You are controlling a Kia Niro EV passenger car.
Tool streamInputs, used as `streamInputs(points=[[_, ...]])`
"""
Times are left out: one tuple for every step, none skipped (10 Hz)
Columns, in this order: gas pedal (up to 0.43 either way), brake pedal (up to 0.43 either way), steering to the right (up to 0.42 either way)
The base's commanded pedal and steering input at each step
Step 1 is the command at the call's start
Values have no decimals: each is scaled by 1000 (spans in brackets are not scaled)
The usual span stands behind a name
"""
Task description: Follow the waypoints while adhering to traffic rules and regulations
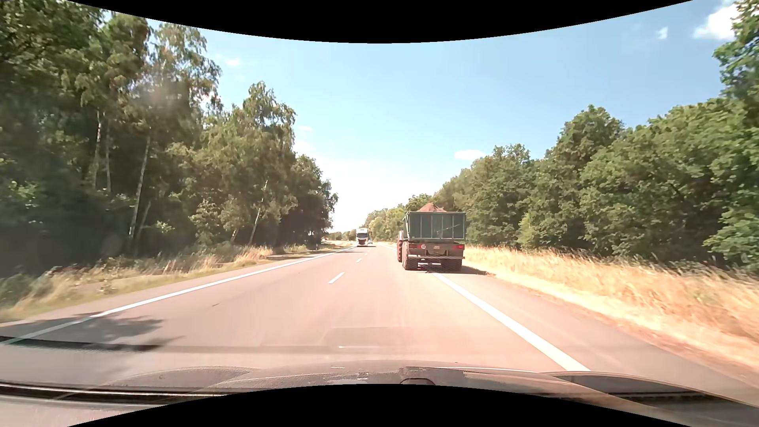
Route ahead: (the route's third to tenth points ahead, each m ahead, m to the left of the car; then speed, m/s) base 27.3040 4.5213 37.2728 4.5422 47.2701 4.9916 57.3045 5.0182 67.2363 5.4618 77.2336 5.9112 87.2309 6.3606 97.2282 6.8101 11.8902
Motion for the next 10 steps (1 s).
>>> streamInputs(points=[[177,0,-2],[189,0,-2],[197,0,-2],[220,0,-2],[220,0,-2],[220,0,-3],[220,0,-3],[220,0,-2],[220,0,-2],[228,0,-5]])
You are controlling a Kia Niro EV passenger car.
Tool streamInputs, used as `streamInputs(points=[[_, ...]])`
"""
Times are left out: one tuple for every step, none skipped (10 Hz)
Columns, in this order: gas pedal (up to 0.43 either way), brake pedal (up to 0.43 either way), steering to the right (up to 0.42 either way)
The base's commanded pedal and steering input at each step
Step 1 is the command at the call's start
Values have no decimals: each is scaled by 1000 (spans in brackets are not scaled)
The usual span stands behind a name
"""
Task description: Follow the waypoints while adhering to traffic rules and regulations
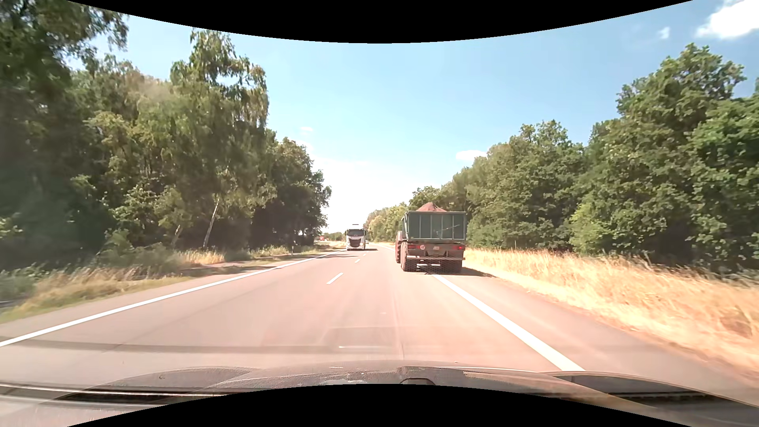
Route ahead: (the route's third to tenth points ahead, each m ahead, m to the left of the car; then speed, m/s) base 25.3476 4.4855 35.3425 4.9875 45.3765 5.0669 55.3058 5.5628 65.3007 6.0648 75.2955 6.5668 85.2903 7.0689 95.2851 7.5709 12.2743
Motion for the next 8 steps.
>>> streamInputs(points=[[228,0,-5],[228,0,-1],[228,0,0],[228,0,-1],[240,0,-1],[240,0,-2],[240,0,-3],[240,0,-4]])
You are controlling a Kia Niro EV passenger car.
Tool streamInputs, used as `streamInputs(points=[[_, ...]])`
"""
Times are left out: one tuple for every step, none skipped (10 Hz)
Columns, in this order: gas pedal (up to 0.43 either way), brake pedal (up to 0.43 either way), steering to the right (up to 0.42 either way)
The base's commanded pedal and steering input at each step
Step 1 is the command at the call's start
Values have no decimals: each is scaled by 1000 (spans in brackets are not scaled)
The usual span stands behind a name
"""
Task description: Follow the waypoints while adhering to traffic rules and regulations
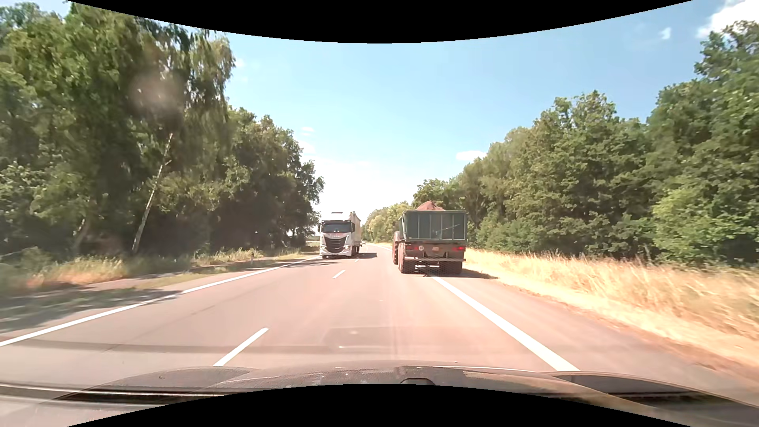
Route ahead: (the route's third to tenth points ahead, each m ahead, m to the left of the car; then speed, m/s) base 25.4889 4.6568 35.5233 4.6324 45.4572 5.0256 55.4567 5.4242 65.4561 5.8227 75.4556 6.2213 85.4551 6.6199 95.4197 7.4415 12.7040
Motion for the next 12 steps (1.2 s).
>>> streamInputs(points=[[240,0,-4],[240,0,-4],[240,0,-4],[240,0,-4],[240,0,-4],[240,0,-4],[228,0,-4],[228,0,-5],[209,0,-6],[177,0,-6],[169,0,-6],[169,0,-8]])
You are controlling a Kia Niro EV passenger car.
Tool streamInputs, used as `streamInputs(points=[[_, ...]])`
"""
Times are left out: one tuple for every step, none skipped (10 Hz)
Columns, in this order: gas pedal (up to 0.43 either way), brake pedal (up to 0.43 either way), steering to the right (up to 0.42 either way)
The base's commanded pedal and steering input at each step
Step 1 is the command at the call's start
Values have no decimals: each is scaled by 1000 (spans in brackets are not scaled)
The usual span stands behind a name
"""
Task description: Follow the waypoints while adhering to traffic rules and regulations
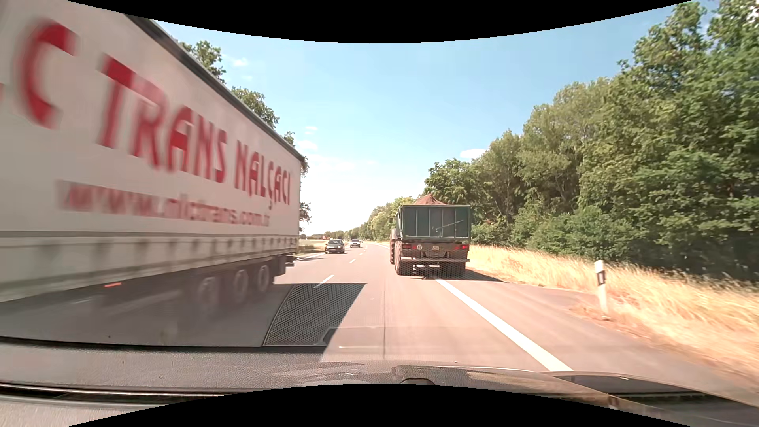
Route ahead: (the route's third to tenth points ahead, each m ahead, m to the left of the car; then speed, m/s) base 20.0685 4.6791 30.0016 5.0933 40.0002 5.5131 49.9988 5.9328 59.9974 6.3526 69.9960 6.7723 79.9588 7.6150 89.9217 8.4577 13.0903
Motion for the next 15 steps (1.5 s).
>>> streamInputs(points=[[169,0,-9],[169,0,-9],[169,0,-9],[169,0,-9],[177,0,-9],[189,0,-9],[220,0,-9],[339,0,-10],[531,0,-11],[622,0,-13],[689,0,-13],[780,0,-14],[850,0,-21],[862,0,-30],[890,0,-35]])
